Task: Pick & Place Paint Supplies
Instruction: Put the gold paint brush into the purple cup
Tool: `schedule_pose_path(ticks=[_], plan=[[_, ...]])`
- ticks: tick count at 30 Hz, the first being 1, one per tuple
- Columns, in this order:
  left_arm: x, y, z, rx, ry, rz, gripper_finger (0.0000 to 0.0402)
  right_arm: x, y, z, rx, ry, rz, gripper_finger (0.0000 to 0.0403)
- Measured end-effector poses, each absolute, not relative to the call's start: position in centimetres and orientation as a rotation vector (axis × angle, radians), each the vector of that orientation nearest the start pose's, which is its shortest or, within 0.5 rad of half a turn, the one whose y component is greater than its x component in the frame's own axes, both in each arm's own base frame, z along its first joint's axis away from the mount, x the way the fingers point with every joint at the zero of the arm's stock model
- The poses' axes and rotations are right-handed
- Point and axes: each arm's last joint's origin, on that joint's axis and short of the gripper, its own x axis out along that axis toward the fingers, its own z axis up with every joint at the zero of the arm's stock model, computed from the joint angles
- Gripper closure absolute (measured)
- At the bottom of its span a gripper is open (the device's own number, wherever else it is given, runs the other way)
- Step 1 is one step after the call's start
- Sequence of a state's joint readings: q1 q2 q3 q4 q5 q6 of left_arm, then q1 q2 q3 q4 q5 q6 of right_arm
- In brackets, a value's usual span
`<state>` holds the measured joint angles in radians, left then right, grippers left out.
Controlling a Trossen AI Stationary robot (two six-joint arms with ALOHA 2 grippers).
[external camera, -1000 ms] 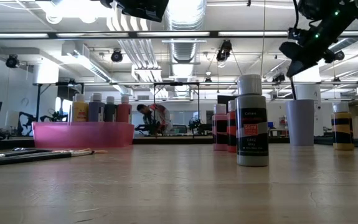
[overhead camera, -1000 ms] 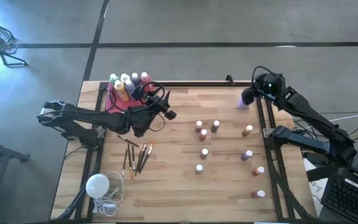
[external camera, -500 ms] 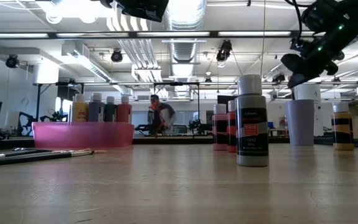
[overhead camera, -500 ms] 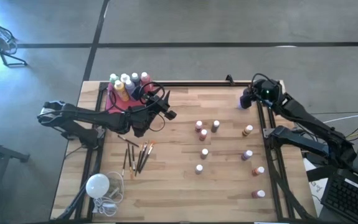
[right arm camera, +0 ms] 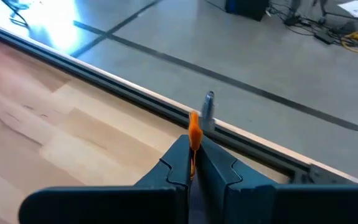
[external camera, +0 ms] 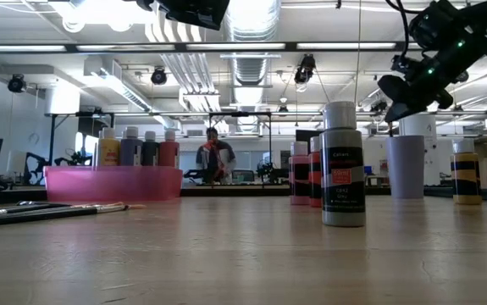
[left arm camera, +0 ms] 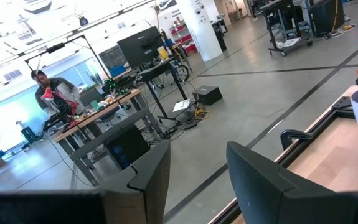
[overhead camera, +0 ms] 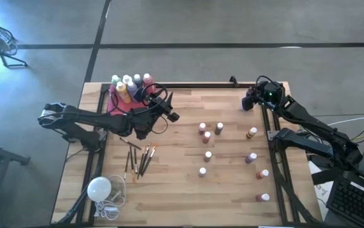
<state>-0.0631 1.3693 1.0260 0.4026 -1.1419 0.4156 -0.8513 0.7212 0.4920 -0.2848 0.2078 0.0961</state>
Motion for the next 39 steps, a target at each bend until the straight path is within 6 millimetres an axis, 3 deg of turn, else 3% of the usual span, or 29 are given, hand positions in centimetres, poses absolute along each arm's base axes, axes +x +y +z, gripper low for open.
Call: schedule_pose_path(ticks=[18,29,39], plan=[[29.9,0.8,34.1,0.339,0.173,1.072,0.0239,10.5,-12.5,23.8,0.254,0.375,-0.995,0.039],[29.9,0.8,34.1,0.339,0.174,1.072,0.0239,12.6,-15.0,22.2,0.242,0.412,-0.99,0.0391],[29.9,0.7,34.1,0.339,0.173,1.072,0.0239,13.3,-15.8,22.7,0.215,0.437,-0.982,0.0391]])
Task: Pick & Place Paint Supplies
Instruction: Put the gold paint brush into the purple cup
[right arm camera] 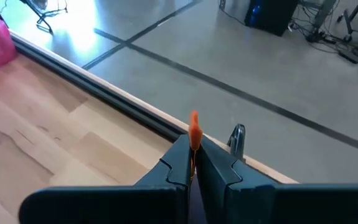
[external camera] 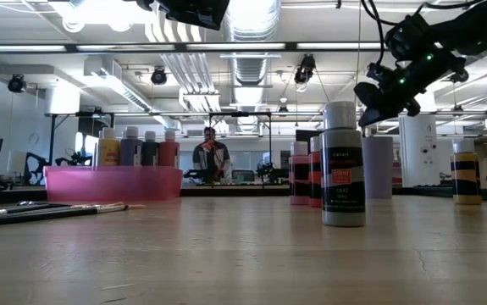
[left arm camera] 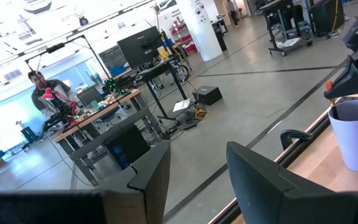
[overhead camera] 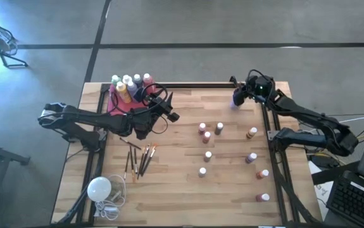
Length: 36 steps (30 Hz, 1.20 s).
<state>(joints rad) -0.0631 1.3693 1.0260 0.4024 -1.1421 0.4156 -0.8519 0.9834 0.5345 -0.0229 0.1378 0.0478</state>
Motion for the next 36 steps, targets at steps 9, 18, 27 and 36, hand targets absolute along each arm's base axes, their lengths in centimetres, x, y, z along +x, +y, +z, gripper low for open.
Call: schedule_pose_path(ticks=[9,18,27,36], plan=[[29.88,0.75,34.09,0.339,0.173,1.072,0.0239,12.59,-15.25,22.75,0.237,0.476,-0.978,0.039],[29.88,0.75,34.09,0.339,0.173,1.072,0.0239,12.51,-15.14,22.45,0.251,0.508,-0.973,0.039],[29.88,0.76,34.09,0.339,0.174,1.072,0.0239,12.49,-15.12,22.42,0.255,0.511,-0.973,0.038],[29.88,0.76,34.09,0.339,0.174,1.072,0.0239,12.43,-15.05,22.38,0.256,0.522,-0.972,0.0306]])
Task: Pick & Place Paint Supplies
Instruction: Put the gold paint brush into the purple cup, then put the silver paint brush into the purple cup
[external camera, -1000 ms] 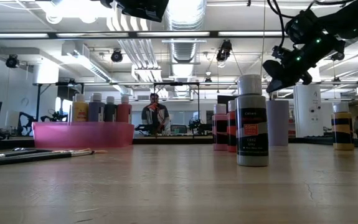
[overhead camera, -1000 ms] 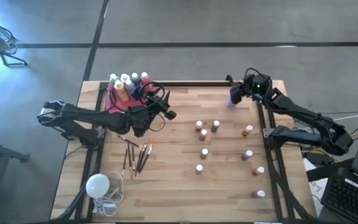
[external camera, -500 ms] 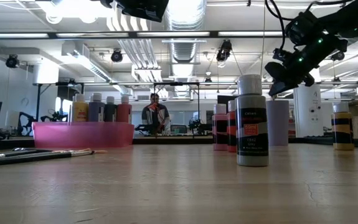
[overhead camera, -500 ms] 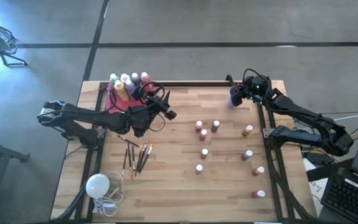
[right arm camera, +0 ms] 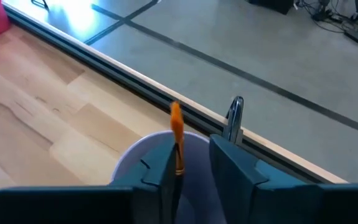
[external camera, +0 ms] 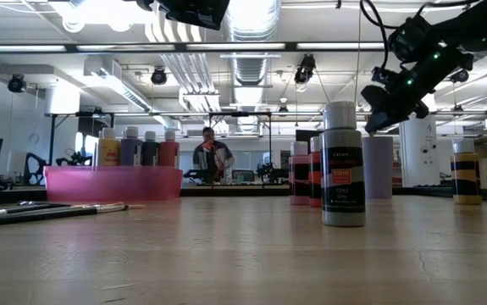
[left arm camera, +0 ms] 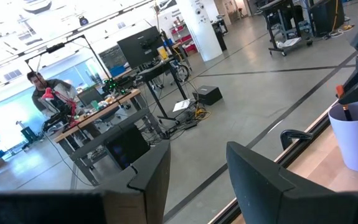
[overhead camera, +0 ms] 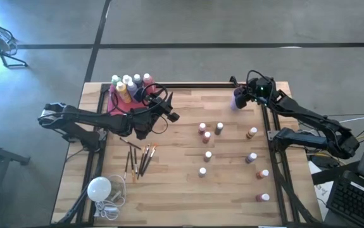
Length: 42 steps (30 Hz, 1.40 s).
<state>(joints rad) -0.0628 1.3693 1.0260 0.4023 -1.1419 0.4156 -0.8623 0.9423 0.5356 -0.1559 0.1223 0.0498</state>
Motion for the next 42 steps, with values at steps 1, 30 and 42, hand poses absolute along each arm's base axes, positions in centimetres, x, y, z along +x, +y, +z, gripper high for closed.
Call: schedule_pose_path(ticks=[1,30,42], plan=[[29.9,0.8,34.1,0.339,0.174,1.072,0.0239,12.4,-15.0,22.5,0.258,0.528,-0.971,0.0298],[29.9,0.7,34.1,0.339,0.174,1.072,0.0239,16.0,-11.9,32.4,0.101,0.286,-0.563,0.024],[29.9,0.8,34.1,0.339,0.174,1.072,0.0239,19.6,-6.3,31.9,-0.088,0.185,-0.065,0.0291]])
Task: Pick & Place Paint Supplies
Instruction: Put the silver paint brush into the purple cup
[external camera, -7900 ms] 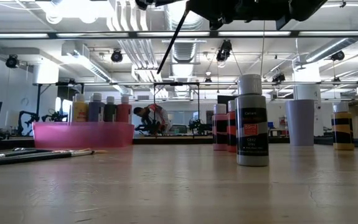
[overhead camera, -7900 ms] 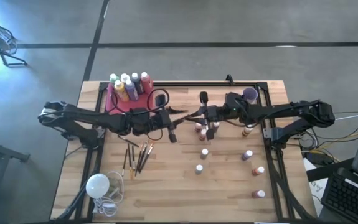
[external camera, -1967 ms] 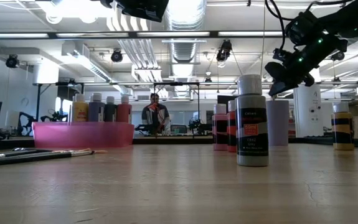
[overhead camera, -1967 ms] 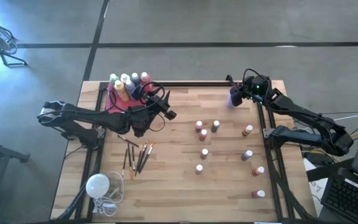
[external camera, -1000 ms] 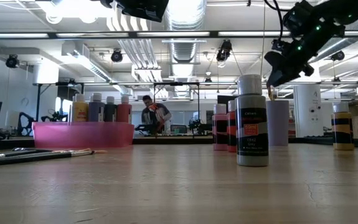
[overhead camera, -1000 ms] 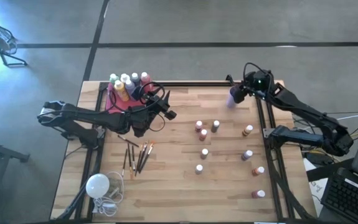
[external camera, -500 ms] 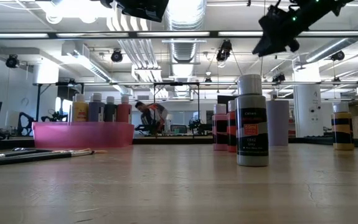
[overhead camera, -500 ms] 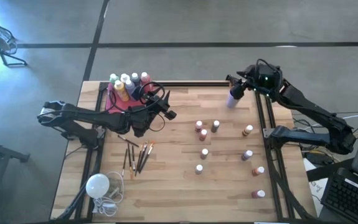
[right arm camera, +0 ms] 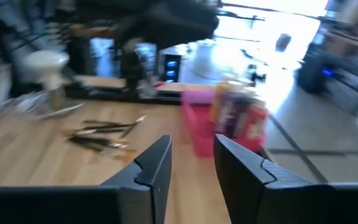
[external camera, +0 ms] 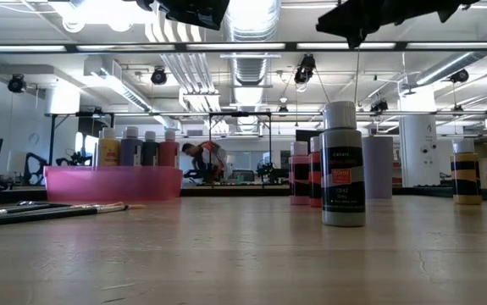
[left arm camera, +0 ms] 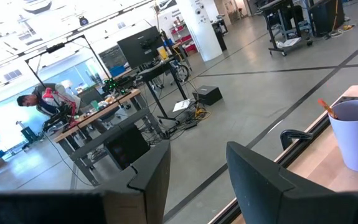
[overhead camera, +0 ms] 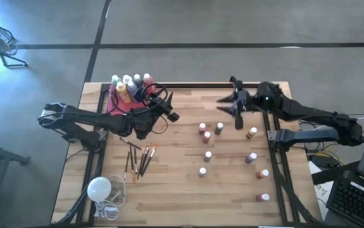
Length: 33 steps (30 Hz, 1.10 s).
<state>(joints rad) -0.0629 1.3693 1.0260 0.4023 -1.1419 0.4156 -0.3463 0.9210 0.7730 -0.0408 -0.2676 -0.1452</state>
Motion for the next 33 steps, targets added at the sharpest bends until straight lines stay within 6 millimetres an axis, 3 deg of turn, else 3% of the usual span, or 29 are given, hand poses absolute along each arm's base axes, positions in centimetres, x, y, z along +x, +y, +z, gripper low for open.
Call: schedule_pose_path(ticks=[8,13,21,27,33], plan=[[30.0,0.6,34.1,0.274,0.118,1.018,0.0239,21.1,-3.1,30.7,-0.217,0.156,0.094,0.0327],[30.0,0.6,34.4,0.33,0.143,1.026,0.0239,21.1,-3.0,31.1,-0.224,0.144,0.004,0.035],[29.7,-0.2,34.9,0.411,0.204,1.077,0.0239,21.4,-3.1,30.7,-0.21,0.135,-0.001,0.0374],[29.2,-2.3,34.8,0.523,0.32,1.135,0.0239,21.5,-3.1,30.6,-0.207,0.136,-0.002,0.0372],[28.5,-6.0,34.7,0.56,0.319,1.05,0.0239,21.5,-3.1,30.6,-0.206,0.136,-0.002,0.0364]])
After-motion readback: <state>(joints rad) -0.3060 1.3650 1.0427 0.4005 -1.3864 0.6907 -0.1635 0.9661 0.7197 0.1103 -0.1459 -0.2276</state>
